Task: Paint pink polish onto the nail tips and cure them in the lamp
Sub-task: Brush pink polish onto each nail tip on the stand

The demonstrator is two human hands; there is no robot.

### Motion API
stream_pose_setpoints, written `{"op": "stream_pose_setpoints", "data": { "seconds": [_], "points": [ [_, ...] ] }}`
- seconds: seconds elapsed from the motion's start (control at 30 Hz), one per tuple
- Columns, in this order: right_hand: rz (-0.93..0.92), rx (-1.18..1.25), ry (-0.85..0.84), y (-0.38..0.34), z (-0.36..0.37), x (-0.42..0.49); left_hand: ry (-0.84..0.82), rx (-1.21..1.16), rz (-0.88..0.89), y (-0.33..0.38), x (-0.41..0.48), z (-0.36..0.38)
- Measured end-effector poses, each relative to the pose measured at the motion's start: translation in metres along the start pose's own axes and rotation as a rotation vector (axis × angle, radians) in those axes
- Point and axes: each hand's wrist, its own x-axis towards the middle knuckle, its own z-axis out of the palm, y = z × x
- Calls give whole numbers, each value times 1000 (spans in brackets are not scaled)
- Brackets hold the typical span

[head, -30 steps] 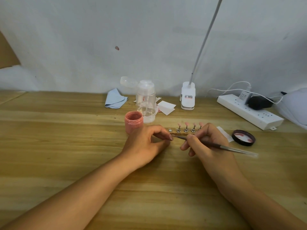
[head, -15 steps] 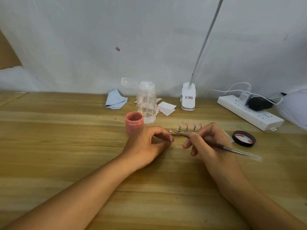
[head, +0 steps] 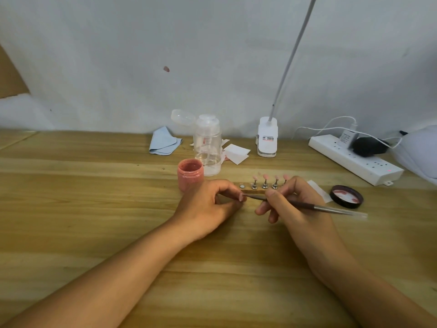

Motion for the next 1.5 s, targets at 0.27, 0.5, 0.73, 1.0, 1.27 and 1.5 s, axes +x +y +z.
{"op": "stream_pose_setpoints", "data": {
  "seconds": [0.27,0.5,0.73,1.0,1.27,1.5],
  "points": [
    [12,-8,-2,0,1,0,-5,13,7,1,0,0],
    [16,-8,-10,-1,0,0,-17,1,10,1,0,0],
    [19,-18,-19,-1,0,-1,-8,4,12,-1,1,0],
    [34,-30,-19,-2,-1,-1,-3,5,5,-1,1,0],
    [38,-17,-2,-2,0,0,-1,8,3,-1,1,0],
    [13,-17,7,0,-1,0,-5,21,19,0,1,-1]
  ]
}}
